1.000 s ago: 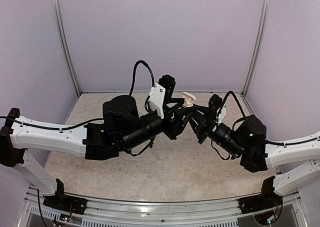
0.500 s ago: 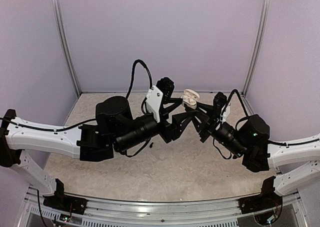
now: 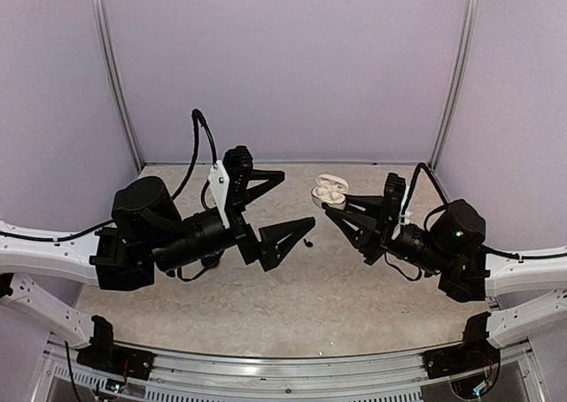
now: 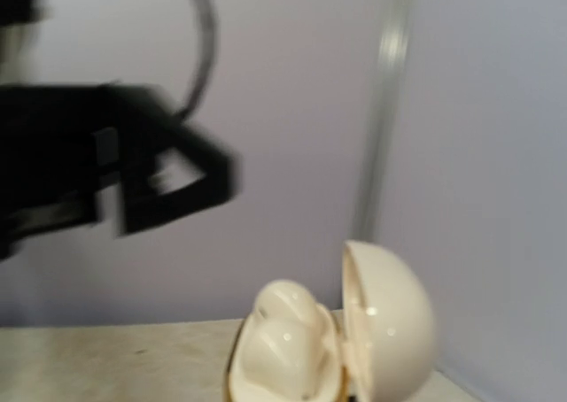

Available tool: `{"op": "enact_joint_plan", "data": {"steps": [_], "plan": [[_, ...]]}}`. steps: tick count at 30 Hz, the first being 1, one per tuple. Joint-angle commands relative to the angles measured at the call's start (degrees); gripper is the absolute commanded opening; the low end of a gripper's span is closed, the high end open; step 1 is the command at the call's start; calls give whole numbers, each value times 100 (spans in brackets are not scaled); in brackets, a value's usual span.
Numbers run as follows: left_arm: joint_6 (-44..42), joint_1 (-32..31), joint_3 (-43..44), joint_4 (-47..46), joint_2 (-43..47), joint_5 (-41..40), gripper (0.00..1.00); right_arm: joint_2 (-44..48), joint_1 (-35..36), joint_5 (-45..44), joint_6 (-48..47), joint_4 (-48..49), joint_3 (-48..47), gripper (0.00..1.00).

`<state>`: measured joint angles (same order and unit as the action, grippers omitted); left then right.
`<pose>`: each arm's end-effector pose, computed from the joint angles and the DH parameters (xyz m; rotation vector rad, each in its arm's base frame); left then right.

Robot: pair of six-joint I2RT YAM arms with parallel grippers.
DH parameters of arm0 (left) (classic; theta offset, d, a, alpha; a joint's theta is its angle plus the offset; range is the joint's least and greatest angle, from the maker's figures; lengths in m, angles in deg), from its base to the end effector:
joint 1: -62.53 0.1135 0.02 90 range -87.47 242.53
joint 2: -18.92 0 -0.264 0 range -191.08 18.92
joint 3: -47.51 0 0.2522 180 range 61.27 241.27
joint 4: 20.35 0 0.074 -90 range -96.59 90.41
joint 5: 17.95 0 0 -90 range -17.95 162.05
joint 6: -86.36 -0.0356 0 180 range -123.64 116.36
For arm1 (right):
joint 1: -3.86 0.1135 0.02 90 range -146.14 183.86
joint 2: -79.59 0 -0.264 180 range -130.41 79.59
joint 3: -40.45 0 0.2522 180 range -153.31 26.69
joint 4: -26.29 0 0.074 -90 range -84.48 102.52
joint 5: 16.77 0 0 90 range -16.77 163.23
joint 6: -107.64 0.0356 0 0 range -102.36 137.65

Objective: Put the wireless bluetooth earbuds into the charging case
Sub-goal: Close the charging case with the earbuds inside.

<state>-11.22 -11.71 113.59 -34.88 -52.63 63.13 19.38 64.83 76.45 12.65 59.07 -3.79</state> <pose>0.0855 -0.2827 0.3571 0.8572 1.1936 -0.8471 0.1129 0.2075 0.3049 -0.7645 1.0858 0.8717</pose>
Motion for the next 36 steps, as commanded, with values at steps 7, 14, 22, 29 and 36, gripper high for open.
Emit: {"op": "enact_joint_plan", "data": {"steps": [7,14,22,29,36], "plan": [[-89,276,-347,560,484,1184,99,67,-149,2308,214,-1283,-616,0],[108,265,-633,378,503,1617,99,-207,-147,2977,422,-1373,-793,0],[93,202,-696,185,437,1846,98,-389,-151,3114,633,-1359,-837,0],[38,183,-723,204,414,1976,92,-454,-147,3058,686,-1297,-835,0],[38,182,-668,277,366,2102,84,-465,-180,3044,725,-1249,-826,0]]}}
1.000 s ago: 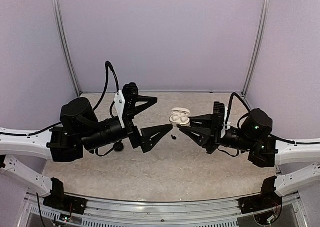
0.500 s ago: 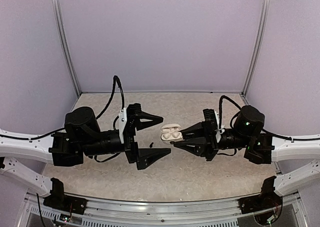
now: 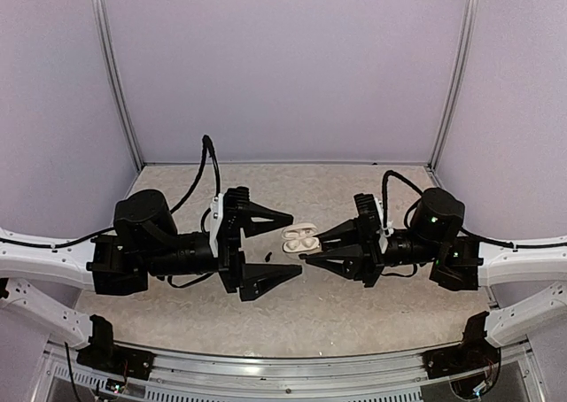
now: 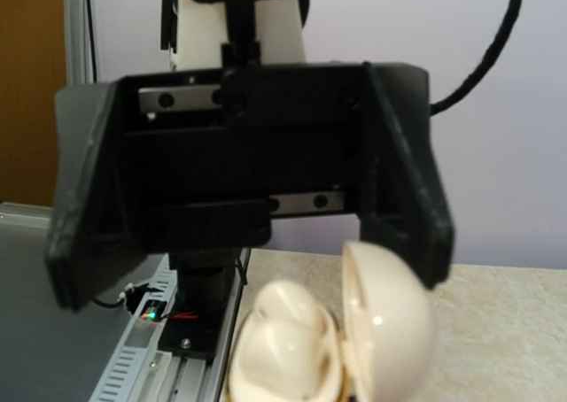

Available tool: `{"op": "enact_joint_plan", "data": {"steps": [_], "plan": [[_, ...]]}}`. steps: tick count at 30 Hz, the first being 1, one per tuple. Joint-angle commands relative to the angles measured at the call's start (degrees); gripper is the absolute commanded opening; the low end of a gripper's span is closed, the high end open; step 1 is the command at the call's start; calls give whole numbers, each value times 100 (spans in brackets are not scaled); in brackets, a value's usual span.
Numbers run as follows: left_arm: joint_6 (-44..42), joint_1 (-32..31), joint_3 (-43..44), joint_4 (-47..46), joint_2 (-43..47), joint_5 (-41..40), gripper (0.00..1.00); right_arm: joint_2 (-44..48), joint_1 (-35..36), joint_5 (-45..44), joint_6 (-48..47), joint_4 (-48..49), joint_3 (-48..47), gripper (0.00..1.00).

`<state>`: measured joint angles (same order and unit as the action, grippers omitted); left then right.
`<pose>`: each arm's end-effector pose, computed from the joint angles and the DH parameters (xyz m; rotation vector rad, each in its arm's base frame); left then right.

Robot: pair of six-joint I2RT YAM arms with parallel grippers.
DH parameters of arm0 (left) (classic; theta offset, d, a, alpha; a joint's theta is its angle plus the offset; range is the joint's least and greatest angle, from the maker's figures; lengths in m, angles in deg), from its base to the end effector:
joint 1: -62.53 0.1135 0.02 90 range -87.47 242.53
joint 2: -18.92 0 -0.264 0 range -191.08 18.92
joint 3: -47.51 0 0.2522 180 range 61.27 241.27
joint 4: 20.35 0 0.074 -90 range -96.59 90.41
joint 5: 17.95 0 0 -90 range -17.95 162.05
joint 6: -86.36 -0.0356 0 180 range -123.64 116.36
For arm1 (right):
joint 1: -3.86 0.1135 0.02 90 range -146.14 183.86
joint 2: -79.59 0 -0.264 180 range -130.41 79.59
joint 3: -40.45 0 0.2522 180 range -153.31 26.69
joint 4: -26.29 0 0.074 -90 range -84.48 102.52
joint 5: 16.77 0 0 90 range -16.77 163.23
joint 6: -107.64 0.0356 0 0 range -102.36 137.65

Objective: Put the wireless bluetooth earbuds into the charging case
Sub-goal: Close the charging case with the earbuds inside.

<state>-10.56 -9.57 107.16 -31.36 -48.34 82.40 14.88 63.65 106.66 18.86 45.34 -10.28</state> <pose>0.0790 -0.2653 0.3300 1.1354 1.1354 -1.0355 0.1115 0.2305 0.3004 -1.2071 1.1080 1.2663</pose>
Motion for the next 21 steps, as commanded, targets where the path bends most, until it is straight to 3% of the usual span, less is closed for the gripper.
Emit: {"op": "enact_joint_plan", "data": {"steps": [1,12,21], "plan": [[-29,-34,-13,-53,-60,224,83,-11,-77,23,128,139,-167,0],[-197,-85,58,51,-116,411,66,98,-256,2,366,342,16,0],[-303,-138,133,199,-193,165,63,134,-449,-1,602,469,123,0]]}}
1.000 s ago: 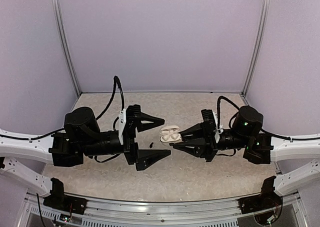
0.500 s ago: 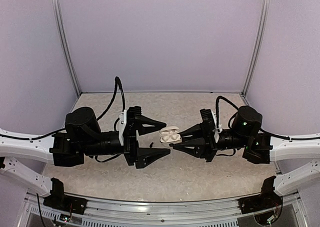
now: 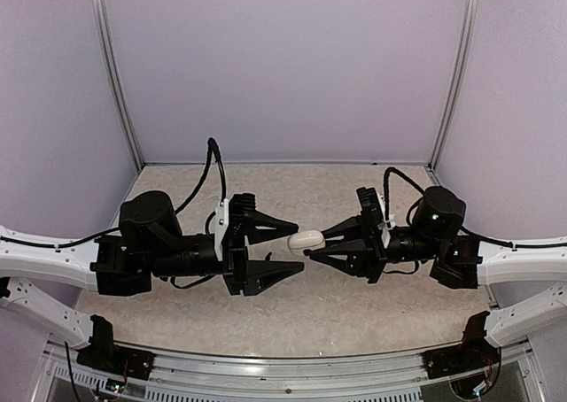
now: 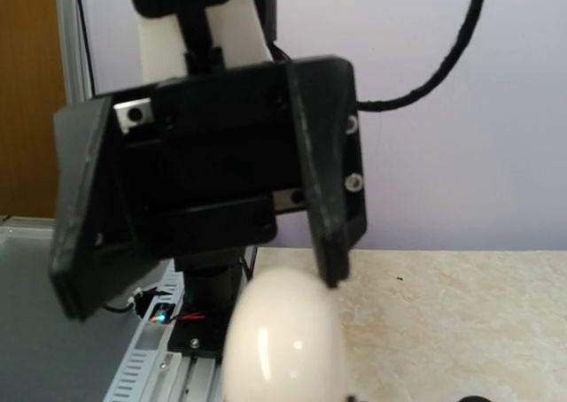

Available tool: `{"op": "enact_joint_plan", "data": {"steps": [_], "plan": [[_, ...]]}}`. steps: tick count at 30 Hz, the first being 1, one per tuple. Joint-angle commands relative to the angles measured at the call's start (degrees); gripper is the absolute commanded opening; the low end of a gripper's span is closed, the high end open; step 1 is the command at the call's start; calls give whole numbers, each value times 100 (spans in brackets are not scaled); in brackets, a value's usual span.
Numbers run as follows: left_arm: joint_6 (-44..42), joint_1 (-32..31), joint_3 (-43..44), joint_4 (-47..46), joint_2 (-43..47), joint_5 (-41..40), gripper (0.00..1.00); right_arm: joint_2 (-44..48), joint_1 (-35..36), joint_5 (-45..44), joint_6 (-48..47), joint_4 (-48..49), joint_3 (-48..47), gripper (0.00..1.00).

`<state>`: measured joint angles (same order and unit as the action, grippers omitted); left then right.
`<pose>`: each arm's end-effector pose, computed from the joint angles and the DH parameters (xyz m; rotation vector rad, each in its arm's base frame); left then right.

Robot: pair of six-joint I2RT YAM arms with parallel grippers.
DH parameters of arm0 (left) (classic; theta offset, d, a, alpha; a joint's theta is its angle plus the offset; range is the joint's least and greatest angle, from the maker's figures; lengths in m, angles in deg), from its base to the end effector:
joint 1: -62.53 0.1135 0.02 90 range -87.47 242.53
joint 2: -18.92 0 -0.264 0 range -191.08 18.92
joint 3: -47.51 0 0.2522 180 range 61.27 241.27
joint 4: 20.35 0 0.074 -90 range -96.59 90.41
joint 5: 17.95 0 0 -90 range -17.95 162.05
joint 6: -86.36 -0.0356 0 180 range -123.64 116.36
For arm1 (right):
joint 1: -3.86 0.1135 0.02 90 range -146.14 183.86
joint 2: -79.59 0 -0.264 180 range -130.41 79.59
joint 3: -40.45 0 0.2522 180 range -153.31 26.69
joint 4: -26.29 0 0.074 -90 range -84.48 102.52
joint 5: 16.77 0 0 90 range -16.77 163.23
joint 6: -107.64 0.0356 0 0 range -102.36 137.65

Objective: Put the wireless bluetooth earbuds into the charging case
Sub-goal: Close the charging case with the earbuds inside, then place the charging case with the earbuds at the center of the board.

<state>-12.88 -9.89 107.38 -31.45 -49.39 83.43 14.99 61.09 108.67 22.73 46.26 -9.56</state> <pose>0.0781 -0.2697 0.3268 1.1783 1.1069 -1.0188 0.1198 0.2242 0.2981 -1.1721 1.1553 1.3073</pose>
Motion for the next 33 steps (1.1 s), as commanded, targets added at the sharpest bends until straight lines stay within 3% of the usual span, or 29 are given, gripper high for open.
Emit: {"op": "enact_joint_plan", "data": {"steps": [1,6,11,17,22,33], "plan": [[-59,-100,95,165,-60,-7,65,123,-241,-196,273,398,75,0],[290,40,11,-51,52,-519,80,145,-699,-196,759,365,147,0],[719,317,-177,-266,231,-1213,98,21,-1464,-439,1023,-611,-117,0],[1723,807,-260,-129,369,-2315,99,-569,-2587,-322,1442,-1538,-540,0],[2600,1284,-171,384,316,-3036,99,-1372,-3217,194,1672,-1720,-747,0],[4235,2249,11,2007,115,-3658,99,-3303,-3722,566,1611,-1809,-1543,0]]}}
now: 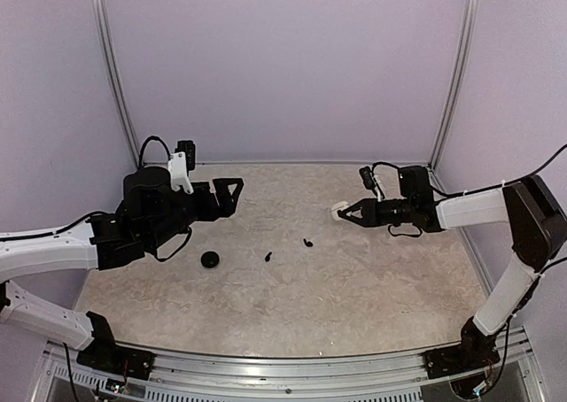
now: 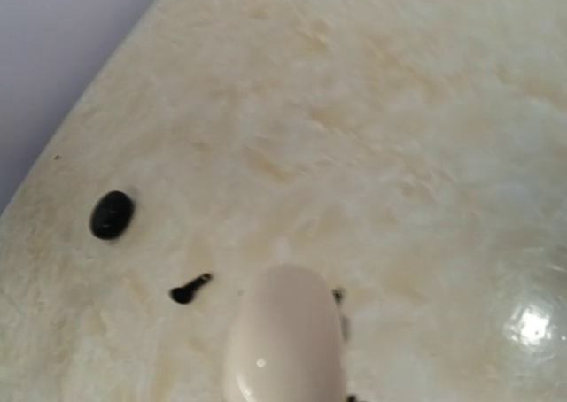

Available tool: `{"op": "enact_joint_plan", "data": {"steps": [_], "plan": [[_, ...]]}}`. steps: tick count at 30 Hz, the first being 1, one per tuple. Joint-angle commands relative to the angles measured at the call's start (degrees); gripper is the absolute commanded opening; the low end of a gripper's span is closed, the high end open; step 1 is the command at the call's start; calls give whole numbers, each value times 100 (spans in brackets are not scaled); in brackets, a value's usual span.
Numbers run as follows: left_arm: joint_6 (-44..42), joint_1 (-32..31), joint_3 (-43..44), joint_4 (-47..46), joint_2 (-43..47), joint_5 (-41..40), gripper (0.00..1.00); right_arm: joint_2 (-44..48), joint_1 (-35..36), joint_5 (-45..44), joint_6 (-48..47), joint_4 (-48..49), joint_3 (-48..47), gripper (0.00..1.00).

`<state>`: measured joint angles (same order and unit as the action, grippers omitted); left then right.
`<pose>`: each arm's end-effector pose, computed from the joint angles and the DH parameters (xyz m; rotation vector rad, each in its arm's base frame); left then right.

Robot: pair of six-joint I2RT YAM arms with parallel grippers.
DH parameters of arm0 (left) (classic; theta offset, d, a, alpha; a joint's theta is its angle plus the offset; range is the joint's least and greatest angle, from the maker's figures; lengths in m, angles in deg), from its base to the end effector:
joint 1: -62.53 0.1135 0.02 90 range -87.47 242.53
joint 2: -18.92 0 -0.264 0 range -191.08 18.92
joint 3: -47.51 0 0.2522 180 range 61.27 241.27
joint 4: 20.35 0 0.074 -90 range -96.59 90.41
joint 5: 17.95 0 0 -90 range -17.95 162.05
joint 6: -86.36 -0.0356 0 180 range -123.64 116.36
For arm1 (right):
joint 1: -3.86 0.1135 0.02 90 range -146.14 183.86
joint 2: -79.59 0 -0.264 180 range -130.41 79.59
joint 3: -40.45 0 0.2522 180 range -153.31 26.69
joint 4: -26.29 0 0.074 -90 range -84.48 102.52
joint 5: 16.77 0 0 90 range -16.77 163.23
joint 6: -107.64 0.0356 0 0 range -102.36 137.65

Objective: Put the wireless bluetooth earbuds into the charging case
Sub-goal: Place the charging case with the earbuds at the center of the board.

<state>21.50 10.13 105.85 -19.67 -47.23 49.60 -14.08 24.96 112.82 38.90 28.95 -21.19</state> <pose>0.1748 -0.2047 0.3049 0.1200 1.7495 -0.6653 0.3082 0.1432 0.1935 -0.4426 2.1176 1.1577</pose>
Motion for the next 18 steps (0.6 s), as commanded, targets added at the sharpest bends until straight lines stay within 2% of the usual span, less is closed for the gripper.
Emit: {"op": "enact_joint_plan", "data": {"steps": [1,10,18], "plan": [[877,296,133,908,-107,-250,99,-559,-130,146,-26,-111,-466,0],[1328,452,-24,1285,-64,-371,99,-1786,-221,46,-109,-208,-1088,5],[1853,717,-180,1838,-74,-264,99,-2142,-257,-270,-235,-397,-1328,23]]}}
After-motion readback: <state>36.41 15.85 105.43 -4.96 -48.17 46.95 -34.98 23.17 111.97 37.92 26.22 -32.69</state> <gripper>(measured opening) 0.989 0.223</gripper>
